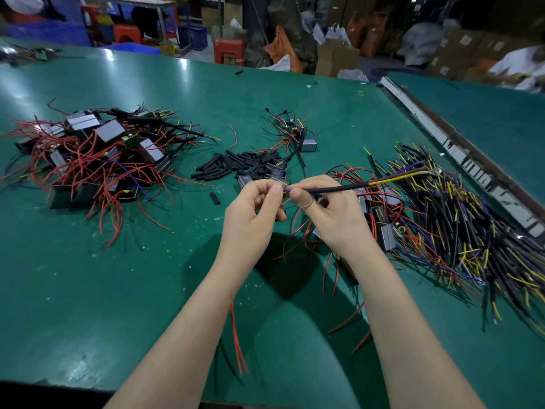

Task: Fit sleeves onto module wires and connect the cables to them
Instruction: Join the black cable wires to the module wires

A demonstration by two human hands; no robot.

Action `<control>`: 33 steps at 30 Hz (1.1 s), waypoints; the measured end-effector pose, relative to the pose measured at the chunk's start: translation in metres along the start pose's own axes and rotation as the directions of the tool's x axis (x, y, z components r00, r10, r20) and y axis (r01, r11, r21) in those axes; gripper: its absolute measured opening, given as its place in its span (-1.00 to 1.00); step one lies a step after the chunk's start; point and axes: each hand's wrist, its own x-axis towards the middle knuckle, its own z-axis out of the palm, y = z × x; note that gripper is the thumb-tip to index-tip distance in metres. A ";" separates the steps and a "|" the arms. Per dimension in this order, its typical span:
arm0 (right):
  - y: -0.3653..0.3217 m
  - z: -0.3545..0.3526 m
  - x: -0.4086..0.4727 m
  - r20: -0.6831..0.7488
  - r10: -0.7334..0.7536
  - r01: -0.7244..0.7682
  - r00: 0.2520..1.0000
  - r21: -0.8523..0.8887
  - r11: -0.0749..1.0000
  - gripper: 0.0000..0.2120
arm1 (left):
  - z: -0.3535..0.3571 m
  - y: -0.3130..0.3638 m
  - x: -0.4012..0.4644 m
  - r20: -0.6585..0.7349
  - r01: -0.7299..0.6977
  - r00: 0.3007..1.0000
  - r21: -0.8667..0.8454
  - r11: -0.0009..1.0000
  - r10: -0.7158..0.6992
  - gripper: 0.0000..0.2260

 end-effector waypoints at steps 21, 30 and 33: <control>-0.011 0.019 -0.007 -0.123 0.062 -0.078 0.990 -0.130 0.988 -0.84 | 0.004 0.008 -0.008 -0.166 -0.197 0.949 0.346 0.917 0.267 -0.93; 0.006 0.015 -0.002 -0.097 0.228 -0.215 0.969 0.128 0.968 -0.70 | 0.002 0.000 -0.007 0.015 -0.165 0.986 0.283 0.945 0.168 -0.95; 0.004 0.016 -0.002 -0.070 0.241 -0.220 0.968 0.232 0.948 -0.64 | 0.001 -0.001 -0.005 0.047 -0.202 0.979 0.278 0.939 0.196 -0.92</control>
